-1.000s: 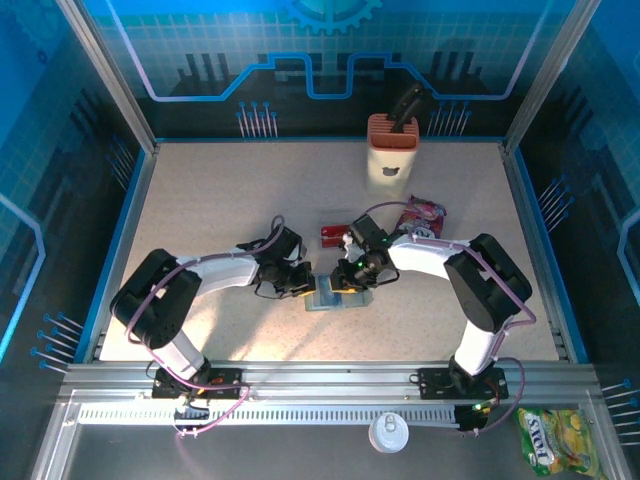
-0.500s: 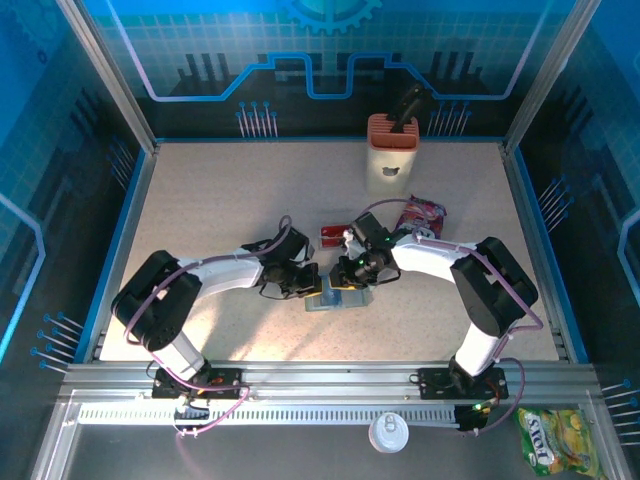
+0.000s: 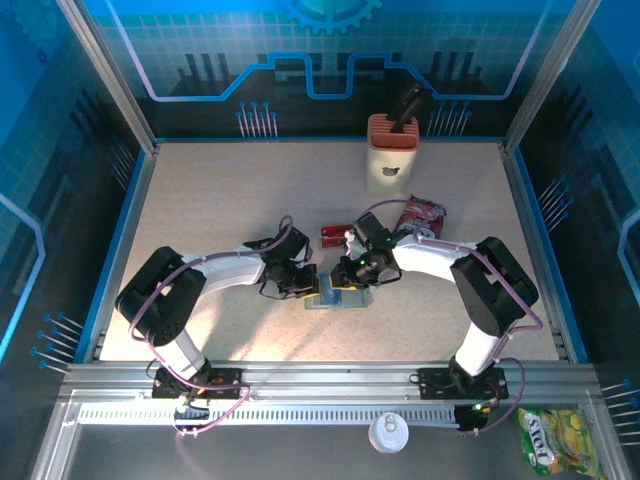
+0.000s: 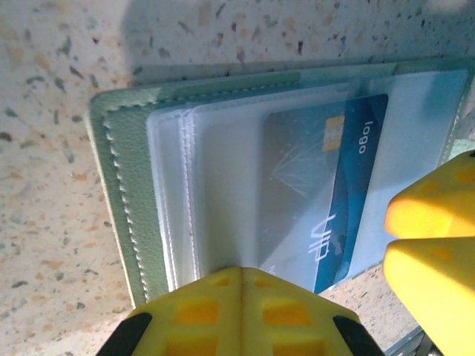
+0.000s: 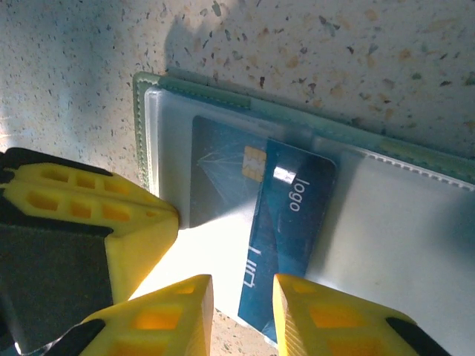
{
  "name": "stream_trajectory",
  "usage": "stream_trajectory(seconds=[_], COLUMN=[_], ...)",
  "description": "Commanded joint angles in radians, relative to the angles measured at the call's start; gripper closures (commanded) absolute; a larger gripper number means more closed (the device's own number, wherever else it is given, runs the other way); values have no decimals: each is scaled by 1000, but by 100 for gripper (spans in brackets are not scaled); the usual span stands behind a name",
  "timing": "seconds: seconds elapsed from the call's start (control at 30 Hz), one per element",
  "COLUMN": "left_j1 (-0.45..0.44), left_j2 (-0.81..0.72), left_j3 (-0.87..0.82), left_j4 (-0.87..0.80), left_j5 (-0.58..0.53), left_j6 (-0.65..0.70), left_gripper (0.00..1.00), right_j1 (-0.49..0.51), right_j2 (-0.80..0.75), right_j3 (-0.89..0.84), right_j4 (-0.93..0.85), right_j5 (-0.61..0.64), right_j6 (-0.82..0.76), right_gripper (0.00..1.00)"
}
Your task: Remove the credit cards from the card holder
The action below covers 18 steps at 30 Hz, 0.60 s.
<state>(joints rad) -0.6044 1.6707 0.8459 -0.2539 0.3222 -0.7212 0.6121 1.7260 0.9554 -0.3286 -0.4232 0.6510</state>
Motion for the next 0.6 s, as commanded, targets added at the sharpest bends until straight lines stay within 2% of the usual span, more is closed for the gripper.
stream_trajectory(seconds=[0.0,0.37,0.57], left_j1=[24,30,26], left_j2=[20,-40,-40], left_j3=[12,-29,4], left_j4=[-30,31,35], left_j5=[-15,45,57], left_j6=[38,9,20], left_gripper=[98,97,97], right_j1=[-9,-12,-12], right_j2=[2,1,10], right_j3=[-14,-8,-4], right_j4=[-2,-1,-1], right_j5=[-15,-17,-22], right_j6=[6,9,9], right_gripper=[72,72,72])
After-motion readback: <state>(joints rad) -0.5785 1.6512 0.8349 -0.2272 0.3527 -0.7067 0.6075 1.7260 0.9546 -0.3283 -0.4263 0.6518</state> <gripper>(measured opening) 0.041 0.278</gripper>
